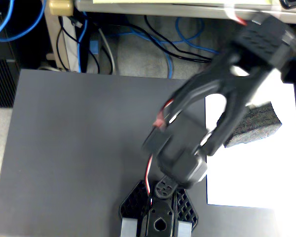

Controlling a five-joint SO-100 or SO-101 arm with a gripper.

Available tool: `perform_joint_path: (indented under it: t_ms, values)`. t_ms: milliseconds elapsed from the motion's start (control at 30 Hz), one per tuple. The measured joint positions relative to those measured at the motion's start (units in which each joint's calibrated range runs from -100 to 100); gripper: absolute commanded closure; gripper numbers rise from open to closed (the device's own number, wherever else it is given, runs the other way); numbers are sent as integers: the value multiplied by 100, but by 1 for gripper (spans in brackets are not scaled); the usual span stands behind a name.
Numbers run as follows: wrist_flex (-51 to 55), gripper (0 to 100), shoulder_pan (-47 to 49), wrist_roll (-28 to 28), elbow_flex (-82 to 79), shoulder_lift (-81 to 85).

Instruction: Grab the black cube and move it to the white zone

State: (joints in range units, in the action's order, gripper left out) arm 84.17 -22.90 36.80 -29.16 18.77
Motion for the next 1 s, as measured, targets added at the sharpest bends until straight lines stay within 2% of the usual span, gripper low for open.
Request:
perform_joint_path:
  t_ms: [100,233,467,667,833,1000]
  values:
    - [248,73,1292,-713,0,1348]
    - [668,98,2341,-1411,-18,2813]
    - [685,99,2947,-2109,-393,3154]
    - [642,99,3612,-2581,-640,5402]
    - [-770,99,3641,-2644,-3126,6509]
    - [-1669,98,3648,-2644,-5521,7624]
